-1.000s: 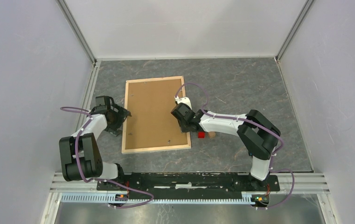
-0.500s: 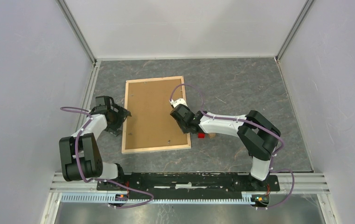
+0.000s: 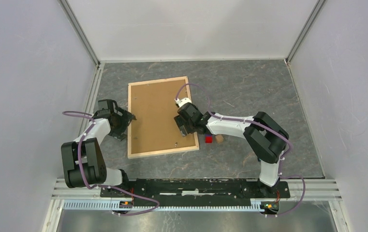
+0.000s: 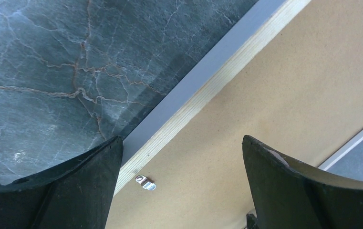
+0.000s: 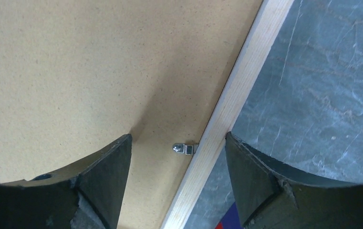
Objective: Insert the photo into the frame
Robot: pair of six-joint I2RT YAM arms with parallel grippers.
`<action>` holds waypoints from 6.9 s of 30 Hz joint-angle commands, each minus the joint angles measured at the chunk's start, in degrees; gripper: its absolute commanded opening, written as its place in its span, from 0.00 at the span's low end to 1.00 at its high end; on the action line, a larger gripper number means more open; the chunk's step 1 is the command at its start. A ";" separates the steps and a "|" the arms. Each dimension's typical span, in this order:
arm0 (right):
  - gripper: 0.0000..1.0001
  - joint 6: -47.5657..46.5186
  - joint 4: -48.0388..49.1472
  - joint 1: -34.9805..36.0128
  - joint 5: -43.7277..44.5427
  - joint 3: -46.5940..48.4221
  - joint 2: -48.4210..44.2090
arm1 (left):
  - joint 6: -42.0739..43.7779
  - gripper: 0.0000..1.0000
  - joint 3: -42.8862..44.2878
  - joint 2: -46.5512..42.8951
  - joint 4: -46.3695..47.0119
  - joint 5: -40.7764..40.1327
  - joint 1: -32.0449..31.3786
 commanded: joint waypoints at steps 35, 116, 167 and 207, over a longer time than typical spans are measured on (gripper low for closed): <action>0.84 -1.82 -6.70 -6.98 -14.09 37.39 22.22 | -1.49 1.00 -17.53 -35.53 -7.78 13.67 -12.61; 0.37 17.36 3.17 -12.79 0.03 -3.33 1.15 | 23.89 1.00 11.15 -17.61 3.67 13.45 -23.15; 0.78 -9.51 4.25 -19.53 -24.07 8.53 1.58 | 28.15 0.98 31.17 22.47 -3.75 1.10 6.39; 0.73 0.71 -4.80 -17.40 -8.28 10.73 3.93 | 32.03 0.37 41.01 36.67 -9.99 -5.82 2.39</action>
